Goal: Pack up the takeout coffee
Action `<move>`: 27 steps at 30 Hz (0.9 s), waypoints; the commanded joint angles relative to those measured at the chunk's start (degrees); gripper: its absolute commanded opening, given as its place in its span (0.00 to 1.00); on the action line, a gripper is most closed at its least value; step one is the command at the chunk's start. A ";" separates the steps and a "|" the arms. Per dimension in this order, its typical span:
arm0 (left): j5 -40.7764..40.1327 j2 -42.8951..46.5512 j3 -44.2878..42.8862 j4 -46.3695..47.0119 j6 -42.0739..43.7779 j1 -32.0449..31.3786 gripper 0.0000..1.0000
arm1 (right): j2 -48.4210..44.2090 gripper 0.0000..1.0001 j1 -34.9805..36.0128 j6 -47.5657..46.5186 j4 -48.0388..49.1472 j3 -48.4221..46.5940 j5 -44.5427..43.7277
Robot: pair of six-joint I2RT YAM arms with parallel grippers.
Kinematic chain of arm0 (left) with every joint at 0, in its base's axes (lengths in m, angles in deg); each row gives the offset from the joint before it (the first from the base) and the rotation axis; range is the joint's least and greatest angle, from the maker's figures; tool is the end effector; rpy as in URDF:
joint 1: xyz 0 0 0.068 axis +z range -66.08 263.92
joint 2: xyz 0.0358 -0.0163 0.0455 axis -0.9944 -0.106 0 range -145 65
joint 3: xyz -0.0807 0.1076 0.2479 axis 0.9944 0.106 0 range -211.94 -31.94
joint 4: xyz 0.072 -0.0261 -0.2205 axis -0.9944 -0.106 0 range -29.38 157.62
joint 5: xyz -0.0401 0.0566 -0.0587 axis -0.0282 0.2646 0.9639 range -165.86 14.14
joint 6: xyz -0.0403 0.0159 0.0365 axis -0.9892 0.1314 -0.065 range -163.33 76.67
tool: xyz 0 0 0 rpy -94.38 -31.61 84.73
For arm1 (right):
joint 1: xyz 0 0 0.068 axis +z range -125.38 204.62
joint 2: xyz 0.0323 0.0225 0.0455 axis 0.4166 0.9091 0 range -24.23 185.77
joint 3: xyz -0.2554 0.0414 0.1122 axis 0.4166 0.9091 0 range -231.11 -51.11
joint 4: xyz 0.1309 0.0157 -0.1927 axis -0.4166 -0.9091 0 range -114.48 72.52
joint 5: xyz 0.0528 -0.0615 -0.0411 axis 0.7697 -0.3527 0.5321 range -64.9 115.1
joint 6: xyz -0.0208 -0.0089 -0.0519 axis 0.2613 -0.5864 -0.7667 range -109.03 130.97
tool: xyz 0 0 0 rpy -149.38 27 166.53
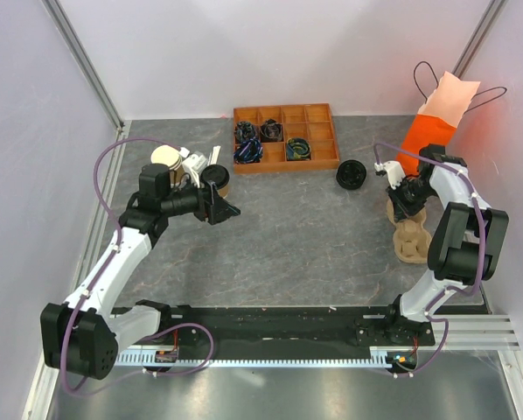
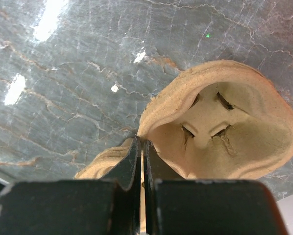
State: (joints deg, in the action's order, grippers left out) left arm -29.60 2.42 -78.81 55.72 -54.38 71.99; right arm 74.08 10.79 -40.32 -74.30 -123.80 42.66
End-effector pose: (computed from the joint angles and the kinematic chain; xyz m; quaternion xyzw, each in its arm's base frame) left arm 0.1965 -0.0708 0.3089 0.2094 0.7851 -0.4241 0.3998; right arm 0.2882 -0.0586 0.2346 -0.3262 0.9307 0.0933 0.1369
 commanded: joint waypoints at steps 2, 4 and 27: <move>1.20 -1.31 -2.43 1.44 1.55 -2.14 0.77 | -3.55 0.00 -0.06 -1.10 -2.77 -3.60 2.56; 1.03 -1.83 -2.87 1.44 1.64 -2.93 0.77 | -3.99 0.00 -0.06 -1.01 -3.47 -4.39 2.91; -3.63 -5.26 -3.05 3.90 -0.55 -7.68 0.77 | -9.00 0.00 0.64 1.72 -3.13 -5.72 -0.68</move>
State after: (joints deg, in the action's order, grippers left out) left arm -31.39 -2.26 -79.73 57.08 -54.40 64.74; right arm 67.91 10.93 -39.75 -78.63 -127.88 44.17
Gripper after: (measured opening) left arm 0.775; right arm 0.010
